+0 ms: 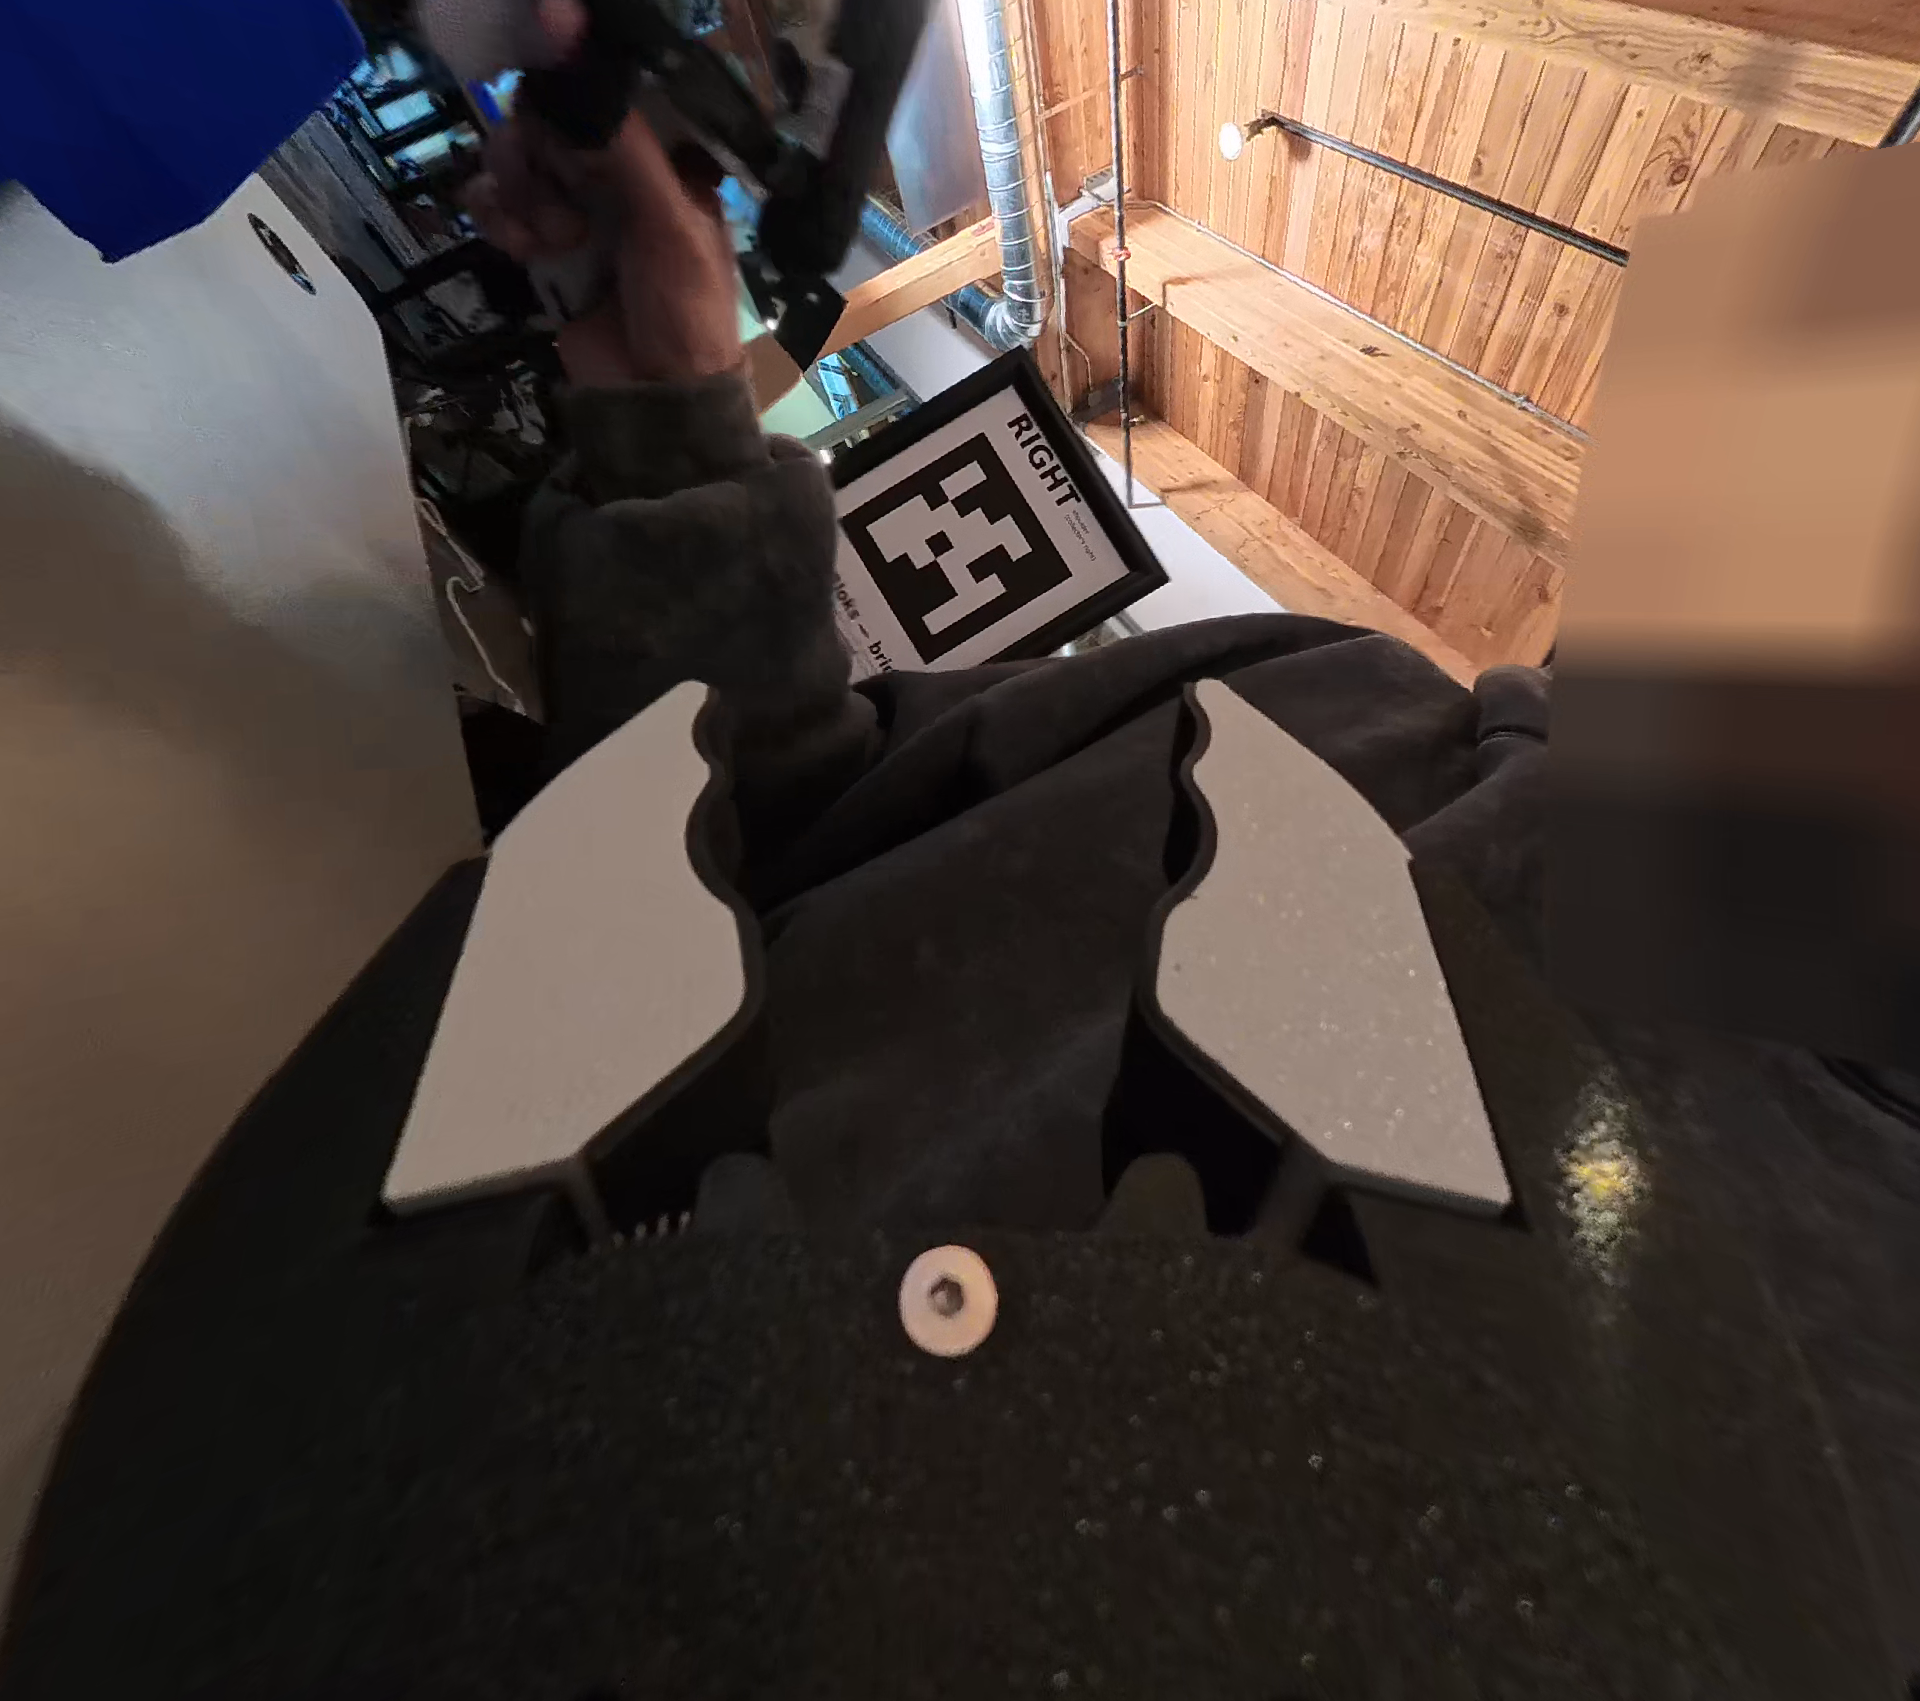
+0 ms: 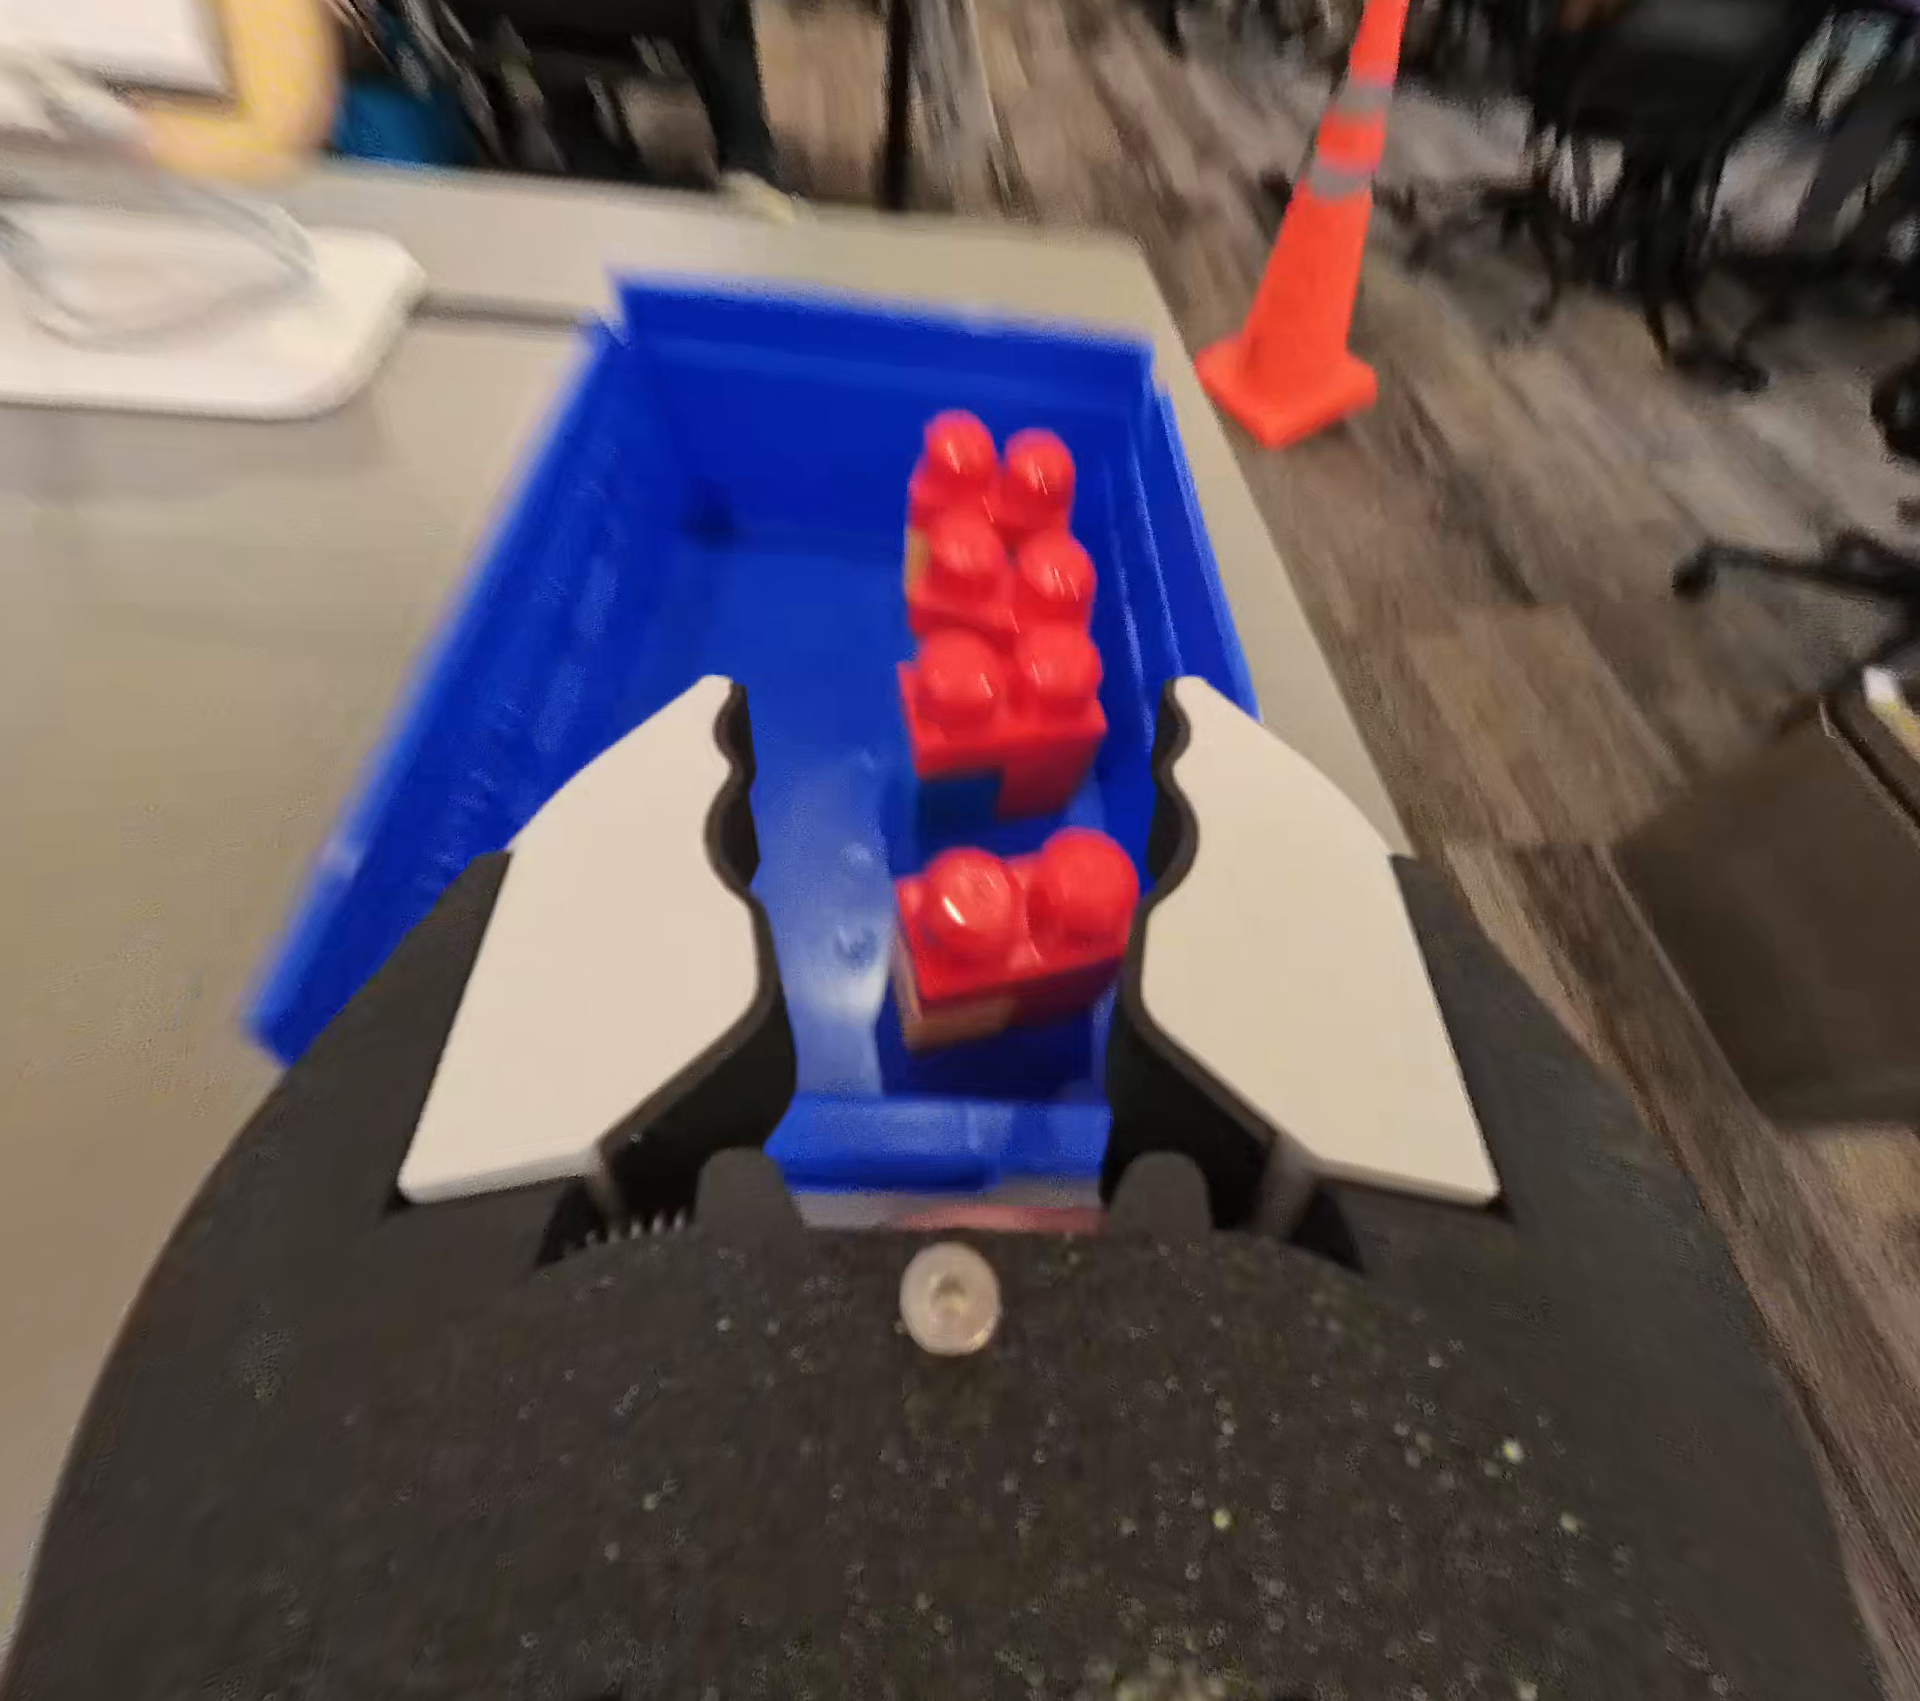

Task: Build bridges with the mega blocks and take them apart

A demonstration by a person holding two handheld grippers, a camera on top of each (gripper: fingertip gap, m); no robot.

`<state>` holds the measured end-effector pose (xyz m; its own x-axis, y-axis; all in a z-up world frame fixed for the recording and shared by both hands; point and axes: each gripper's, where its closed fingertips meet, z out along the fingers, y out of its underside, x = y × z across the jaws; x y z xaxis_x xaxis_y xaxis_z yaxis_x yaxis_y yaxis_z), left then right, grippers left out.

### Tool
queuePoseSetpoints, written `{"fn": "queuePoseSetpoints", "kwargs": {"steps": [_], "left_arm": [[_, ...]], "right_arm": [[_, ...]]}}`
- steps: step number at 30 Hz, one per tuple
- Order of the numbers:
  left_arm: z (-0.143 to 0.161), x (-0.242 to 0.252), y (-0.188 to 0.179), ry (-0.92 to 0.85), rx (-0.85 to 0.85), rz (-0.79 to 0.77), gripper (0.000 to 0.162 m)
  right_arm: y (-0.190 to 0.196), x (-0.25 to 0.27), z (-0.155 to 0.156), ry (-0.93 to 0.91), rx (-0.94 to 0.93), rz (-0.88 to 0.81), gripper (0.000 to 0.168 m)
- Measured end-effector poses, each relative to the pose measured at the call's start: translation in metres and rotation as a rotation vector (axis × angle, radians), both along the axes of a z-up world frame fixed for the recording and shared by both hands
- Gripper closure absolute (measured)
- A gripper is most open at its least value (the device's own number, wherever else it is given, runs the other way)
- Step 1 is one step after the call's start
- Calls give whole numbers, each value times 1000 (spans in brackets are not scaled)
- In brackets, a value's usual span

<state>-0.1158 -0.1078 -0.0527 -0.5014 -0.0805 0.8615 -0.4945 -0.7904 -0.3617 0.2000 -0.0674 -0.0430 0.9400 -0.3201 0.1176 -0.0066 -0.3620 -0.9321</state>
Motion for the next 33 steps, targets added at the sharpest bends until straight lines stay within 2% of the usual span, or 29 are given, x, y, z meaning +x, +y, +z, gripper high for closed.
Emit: {"fn": "queuePoseSetpoints", "kwargs": {"steps": [2, 5, 10, 13, 16, 21, 27, 33], "left_arm": [[1, -2, 5, 10, 47, 34, 82], [4, -3, 18, 49, 141, 121, 82], [-14, -11, 61, 306, 532, 458, 82], [-23, -39, 99, 489, 771, 786, 85], [-31, -82, 123, 658, 943, 1086, 87], [-54, -143, 128, 907, 1031, 1294, 84], [-80, -182, 110, 1047, 970, 1316, 88], [-70, -201, 100, 1069, 988, 1321, 89]], "right_arm": [[5, -32, 38, -44, 134, 115, 95], [21, -96, 50, 2, 224, 310, 96], [57, -233, 7, 202, 221, 669, 96], [70, -284, -28, 204, 153, 798, 96], [75, -302, -50, 220, 130, 848, 97], [75, -298, -61, 209, 169, 841, 99], [75, -287, -63, 213, 175, 818, 101], [76, -285, -63, 236, 173, 818, 103]]}}
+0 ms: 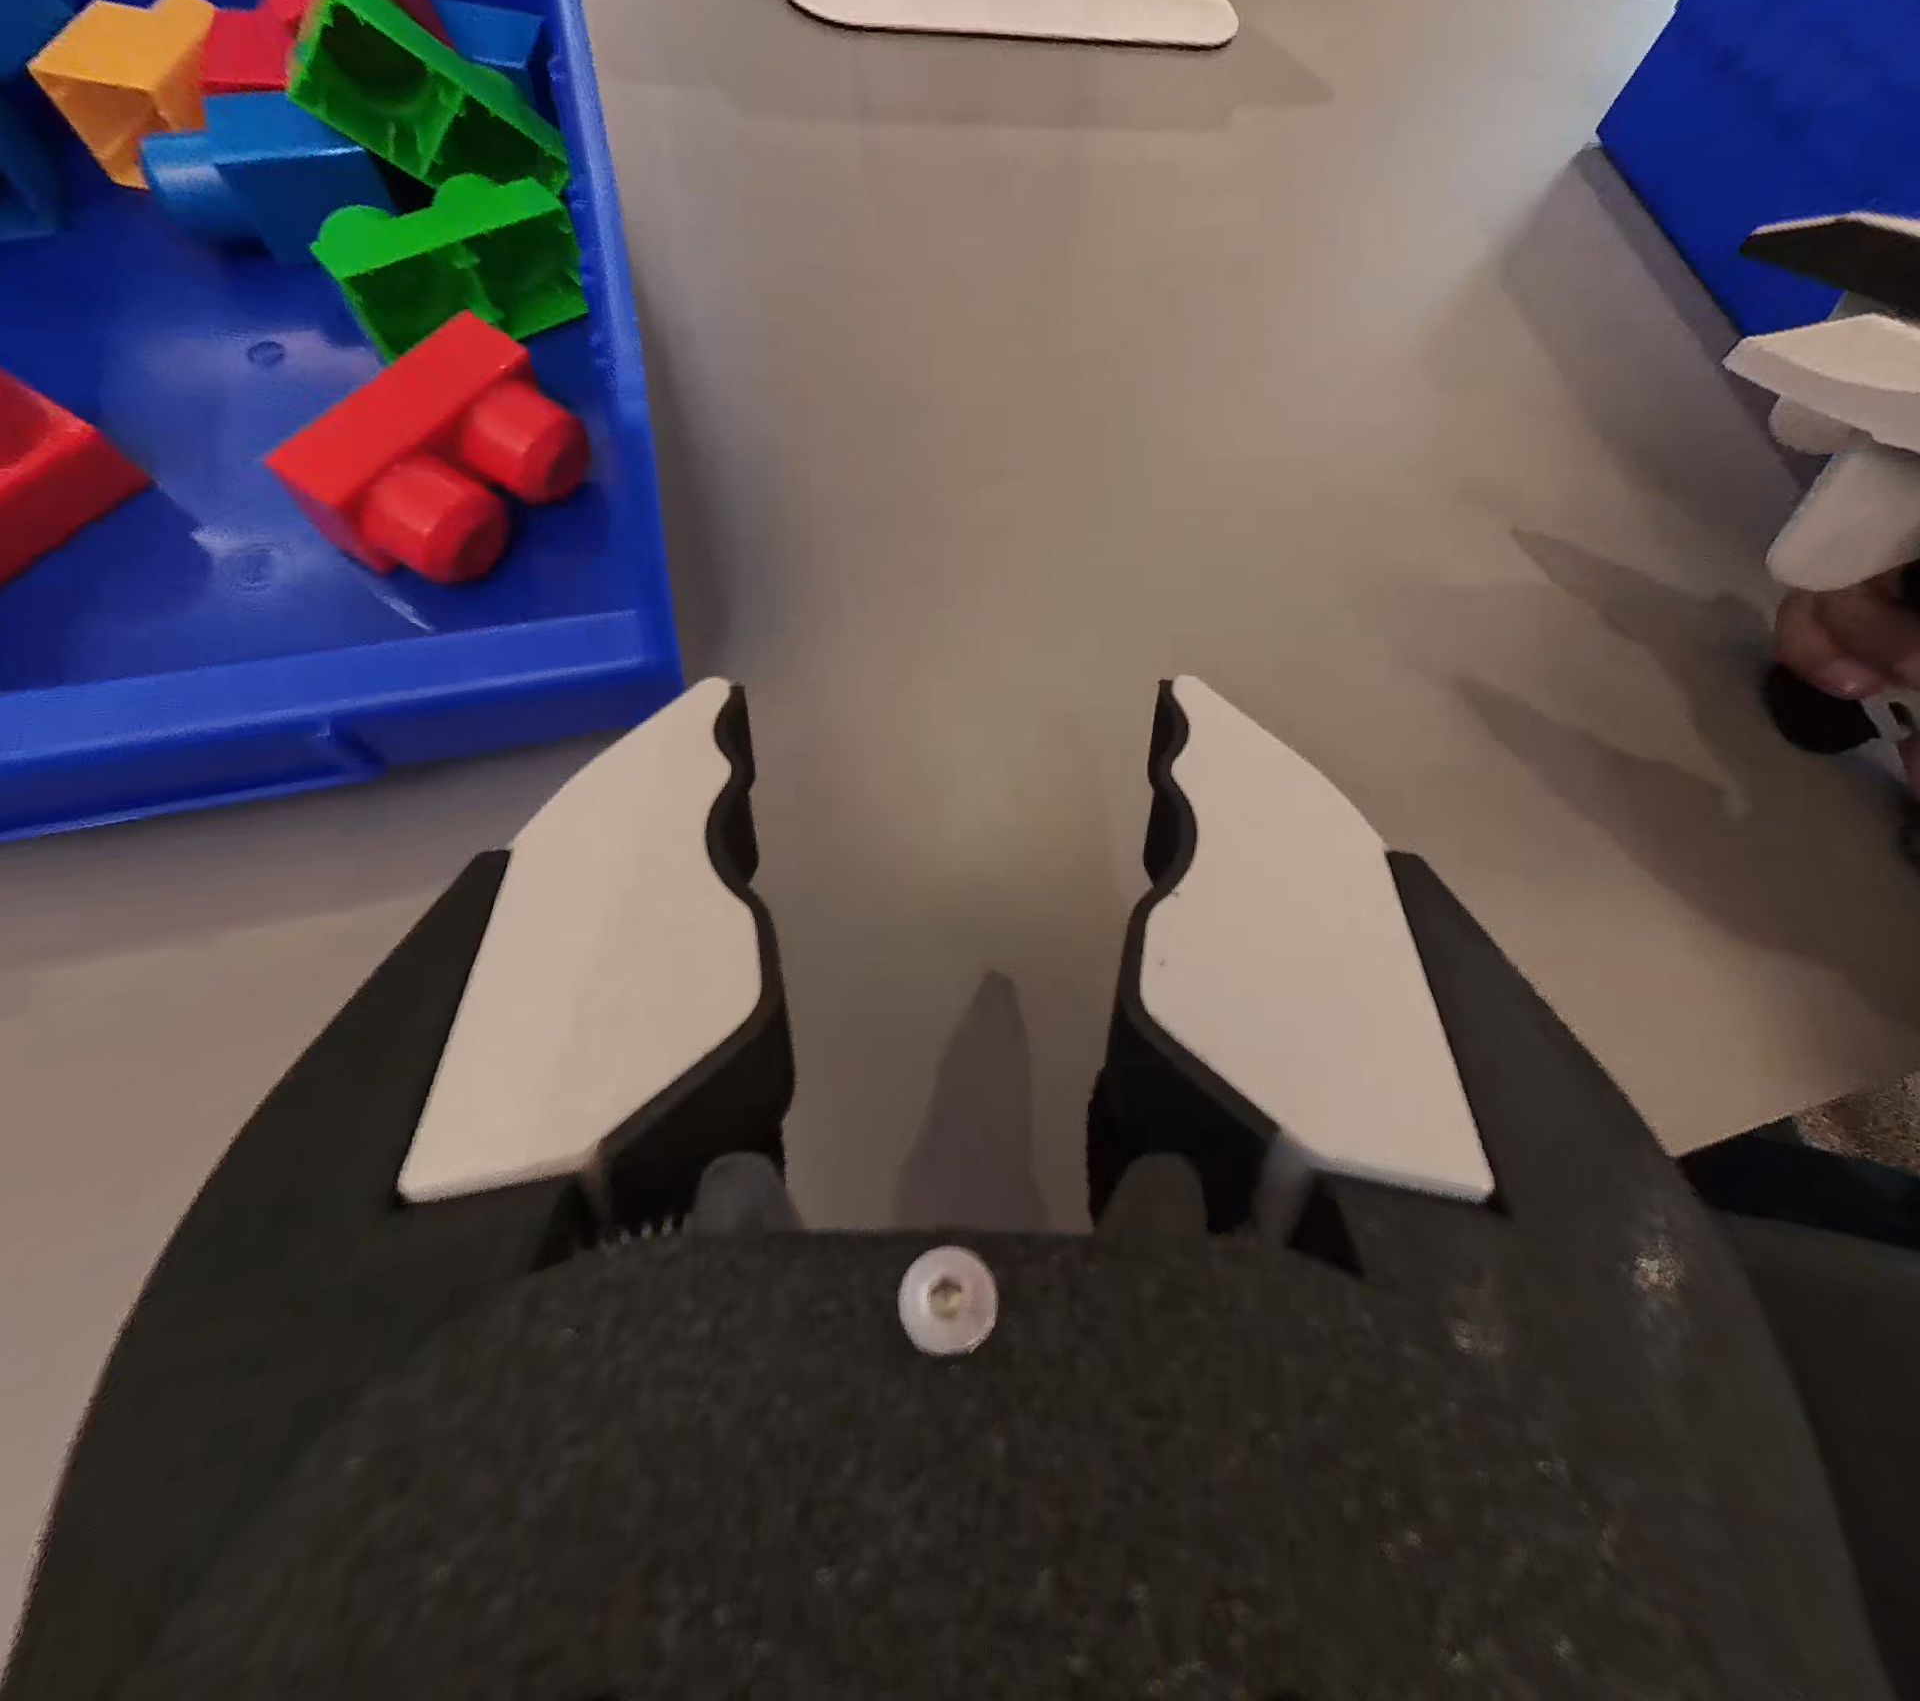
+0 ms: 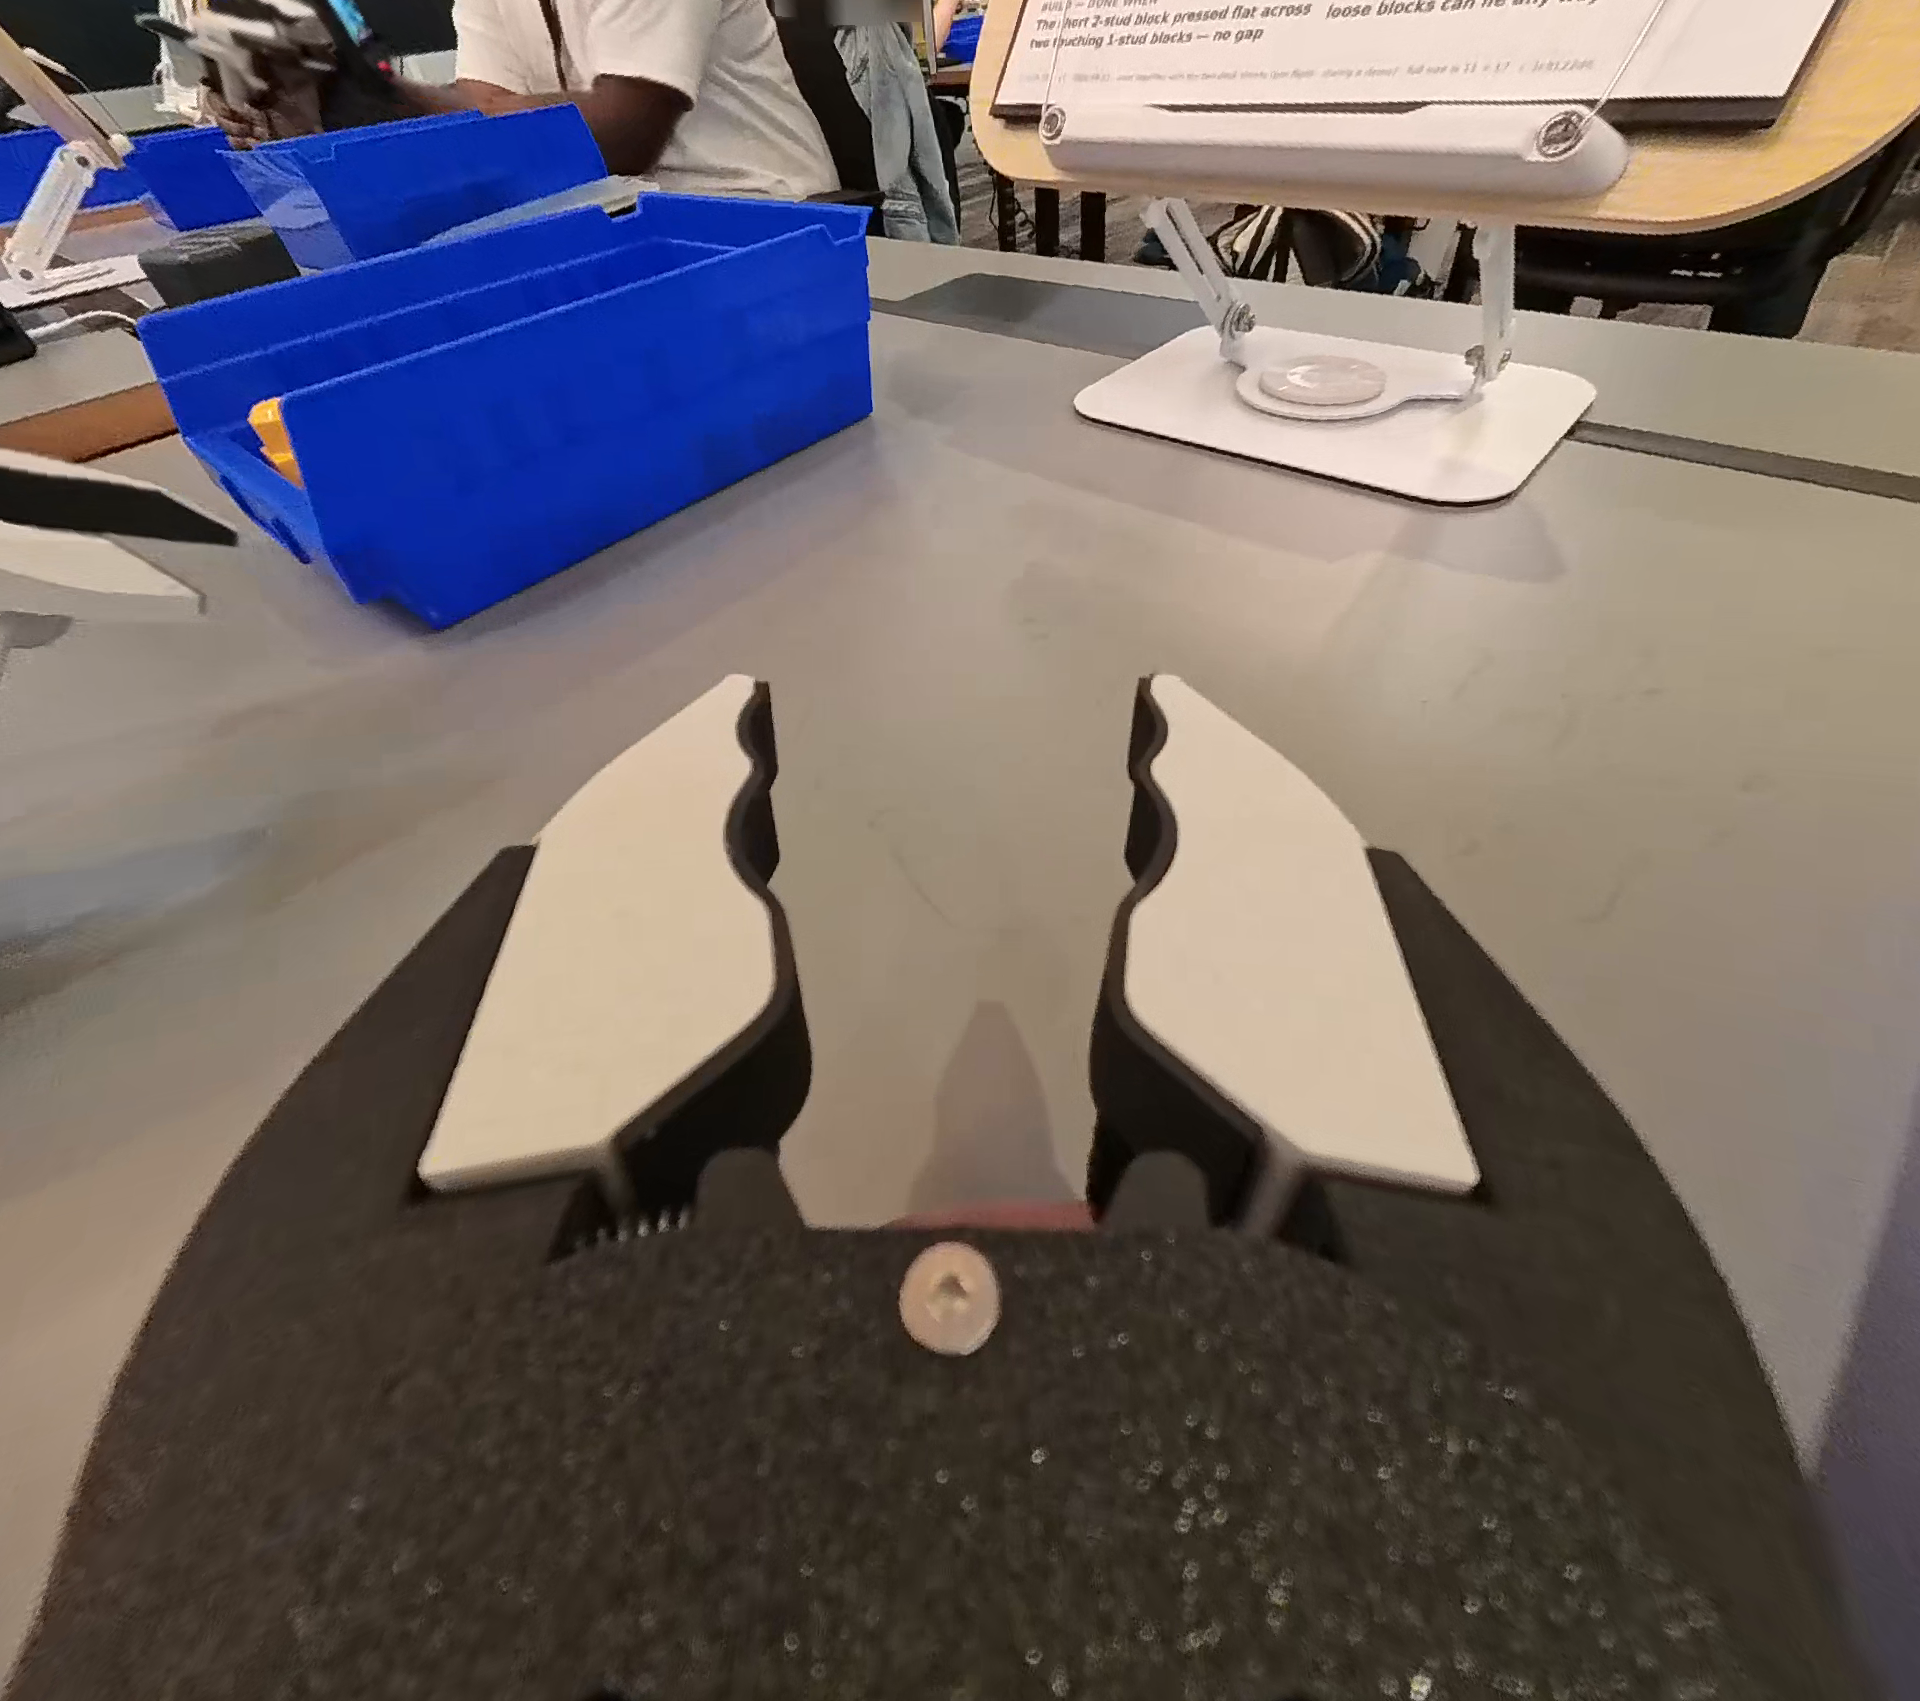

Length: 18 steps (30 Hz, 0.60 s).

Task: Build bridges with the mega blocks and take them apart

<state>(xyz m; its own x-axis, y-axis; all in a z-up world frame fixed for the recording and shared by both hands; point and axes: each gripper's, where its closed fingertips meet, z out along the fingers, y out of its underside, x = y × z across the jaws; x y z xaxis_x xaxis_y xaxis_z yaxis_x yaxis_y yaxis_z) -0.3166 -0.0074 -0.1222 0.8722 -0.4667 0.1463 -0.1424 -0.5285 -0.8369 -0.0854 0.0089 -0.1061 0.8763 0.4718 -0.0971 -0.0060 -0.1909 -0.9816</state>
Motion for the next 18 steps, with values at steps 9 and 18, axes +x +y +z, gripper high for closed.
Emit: {"fn": "queuePoseSetpoints", "kwargs": {"steps": [9, 18], "left_arm": [[22, -58, 25, 209, -36, -73, 89], [-5, -138, 129, 749, -343, -359, 94]], "right_arm": [[-1, -1, 0, -5, 4, 3, 105], [-1, -2, 0, -6, 4, 13, 106]]}}
